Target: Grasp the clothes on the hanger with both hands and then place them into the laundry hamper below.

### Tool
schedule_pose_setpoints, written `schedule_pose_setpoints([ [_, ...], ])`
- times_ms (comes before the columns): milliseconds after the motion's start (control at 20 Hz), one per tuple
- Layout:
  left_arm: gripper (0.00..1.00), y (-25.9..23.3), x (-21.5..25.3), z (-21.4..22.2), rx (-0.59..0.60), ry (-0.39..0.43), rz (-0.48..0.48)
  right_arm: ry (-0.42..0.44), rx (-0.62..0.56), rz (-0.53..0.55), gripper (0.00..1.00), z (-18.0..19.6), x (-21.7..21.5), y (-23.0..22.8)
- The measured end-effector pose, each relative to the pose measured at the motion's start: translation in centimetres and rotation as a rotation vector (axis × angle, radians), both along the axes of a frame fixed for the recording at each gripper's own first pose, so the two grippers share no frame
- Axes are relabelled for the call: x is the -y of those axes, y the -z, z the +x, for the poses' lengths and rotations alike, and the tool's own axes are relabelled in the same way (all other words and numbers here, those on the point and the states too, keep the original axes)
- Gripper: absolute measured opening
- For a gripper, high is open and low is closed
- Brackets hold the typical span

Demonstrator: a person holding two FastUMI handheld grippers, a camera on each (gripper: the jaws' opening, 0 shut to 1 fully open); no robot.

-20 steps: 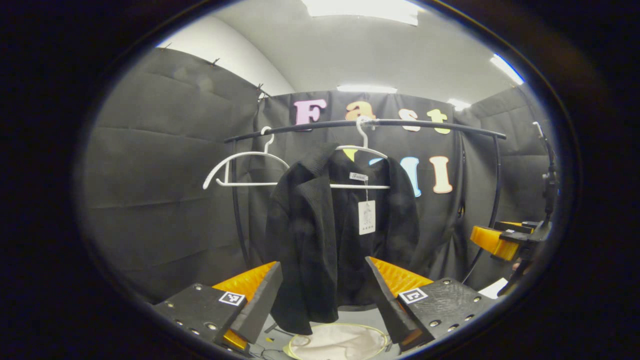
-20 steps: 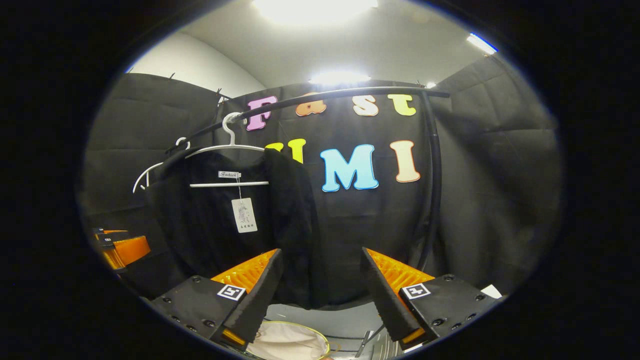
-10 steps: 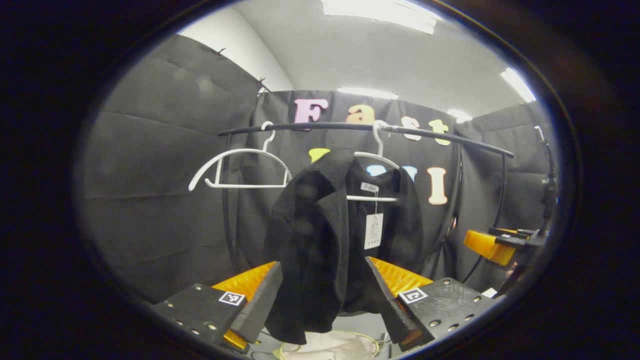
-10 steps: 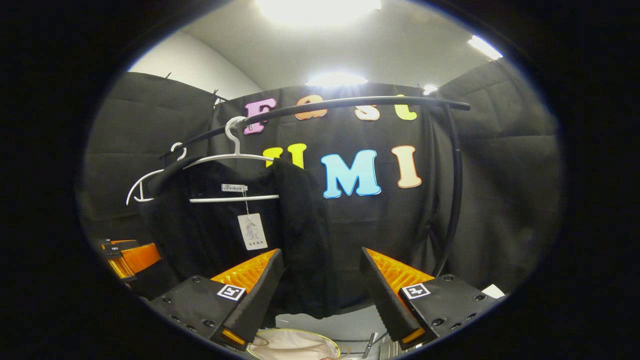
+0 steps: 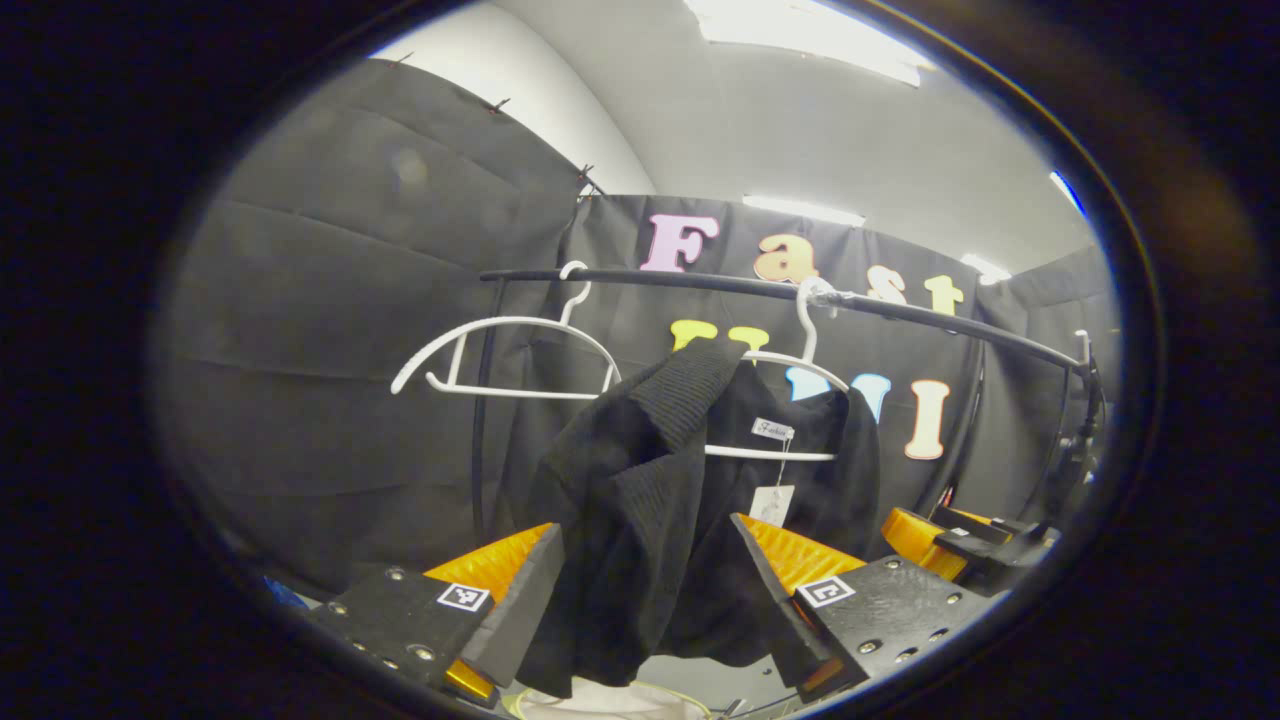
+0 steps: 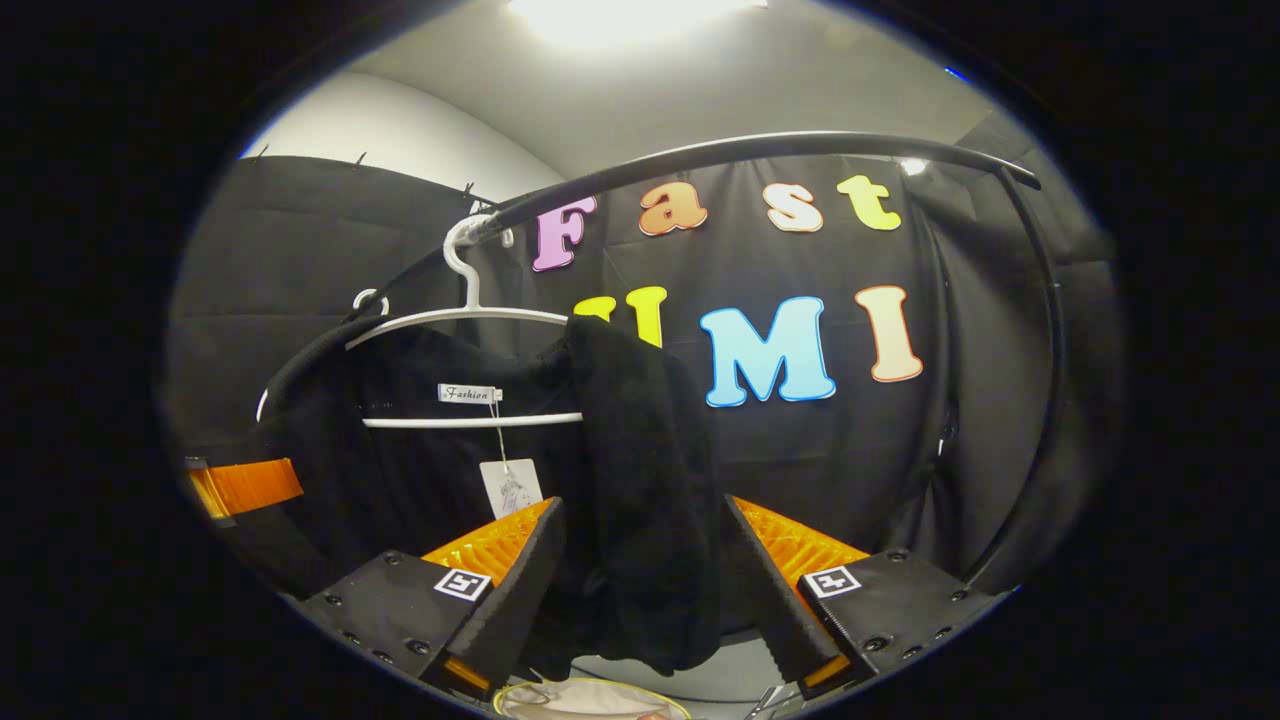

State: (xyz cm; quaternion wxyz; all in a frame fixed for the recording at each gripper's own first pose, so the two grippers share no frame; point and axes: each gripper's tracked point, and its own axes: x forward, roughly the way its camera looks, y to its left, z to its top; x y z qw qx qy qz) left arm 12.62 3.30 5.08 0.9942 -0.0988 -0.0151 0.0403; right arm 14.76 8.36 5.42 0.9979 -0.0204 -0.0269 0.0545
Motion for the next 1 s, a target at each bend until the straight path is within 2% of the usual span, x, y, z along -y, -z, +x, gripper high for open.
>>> schedule_pose_setpoints([
  [50, 0.97, -0.2, 0.2, 0.3, 0.007, -0.019, 0.012, -0.024, 0.012, 0.0, 0.98, 1.1, -0.4, -0.1],
  [200, 0.97, -0.7, 0.8, 1.1, 0.021, -0.086, 0.043, -0.077, 0.011, 0.02, 0.98, 3.7, -0.7, 0.2],
  [250, 0.97, -0.8, 1.2, 1.3, 0.022, -0.096, 0.032, -0.092, 0.005, 0.029, 0.93, 4.4, -0.8, 0.4],
  [300, 0.98, -0.9, 1.5, 1.6, 0.022, -0.106, 0.022, -0.105, 0.004, 0.034, 0.93, 5.1, -0.9, 0.4],
  [350, 0.98, -1.0, 1.4, 1.9, 0.022, -0.129, 0.018, -0.118, 0.002, 0.037, 0.98, 5.8, -1.0, 0.5],
  [500, 0.98, -1.0, 0.7, 3.0, 0.011, -0.203, 0.028, -0.142, 0.005, 0.048, 0.98, 7.6, -1.3, 0.2],
  [750, 0.98, -0.7, 0.9, 5.7, -0.003, -0.247, 0.082, -0.193, -0.023, 0.111, 0.98, 10.3, -2.3, 0.5],
  [950, 0.98, -0.3, 0.9, 7.6, -0.018, -0.282, 0.099, -0.197, -0.016, 0.127, 0.98, 11.7, -2.4, 0.3],
  [1000, 0.94, -0.1, 0.7, 7.9, -0.022, -0.297, 0.104, -0.198, -0.015, 0.125, 0.98, 12.0, -2.5, 0.3],
])
